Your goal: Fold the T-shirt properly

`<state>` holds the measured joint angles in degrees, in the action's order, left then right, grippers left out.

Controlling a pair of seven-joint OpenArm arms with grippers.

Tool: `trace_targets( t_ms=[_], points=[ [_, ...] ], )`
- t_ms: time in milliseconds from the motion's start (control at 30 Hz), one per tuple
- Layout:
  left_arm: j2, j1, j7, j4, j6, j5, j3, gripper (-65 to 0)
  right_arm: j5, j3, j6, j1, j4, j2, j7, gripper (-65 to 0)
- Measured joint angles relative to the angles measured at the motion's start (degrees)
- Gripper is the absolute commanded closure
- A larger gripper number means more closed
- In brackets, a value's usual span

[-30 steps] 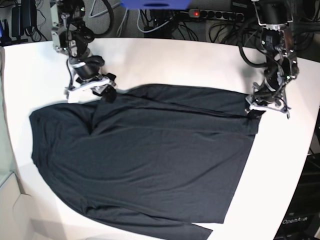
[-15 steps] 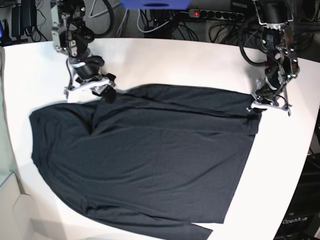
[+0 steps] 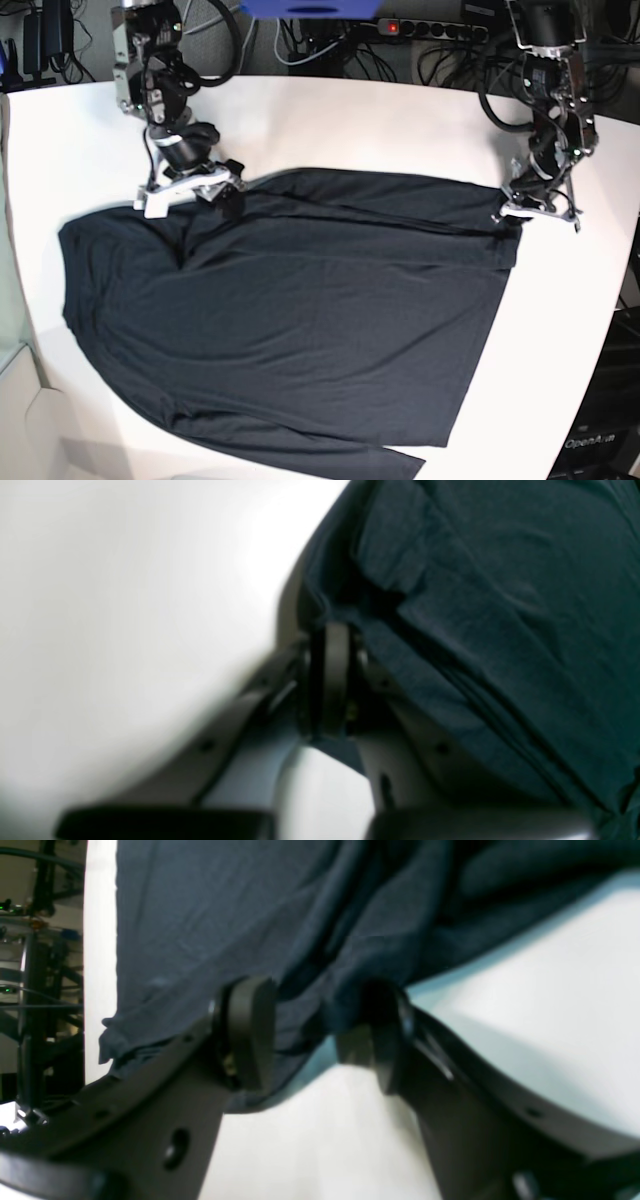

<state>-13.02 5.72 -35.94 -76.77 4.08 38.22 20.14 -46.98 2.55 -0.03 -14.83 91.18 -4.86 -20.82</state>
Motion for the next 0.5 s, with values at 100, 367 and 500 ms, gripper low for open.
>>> trace_targets(
  t_ms=[100,367,500],
  points=[
    [0.0,0.0,0.0,0.0,0.0,0.0,0.0,0.0,0.0,0.0,0.0,-0.1,0.0,-0.1,0.0,-31.4],
    [0.0,0.0,0.0,0.0,0.0,0.0,0.0,0.0,0.0,-0.2,0.0,-0.2,0.0,-0.1,0.0,-31.3],
    [0.0,0.0,0.0,0.0,0.0,0.0,0.0,0.0,0.0,-0.2,0.1,-0.2,-2.4,-0.9,0.2,-31.3]
  ],
)
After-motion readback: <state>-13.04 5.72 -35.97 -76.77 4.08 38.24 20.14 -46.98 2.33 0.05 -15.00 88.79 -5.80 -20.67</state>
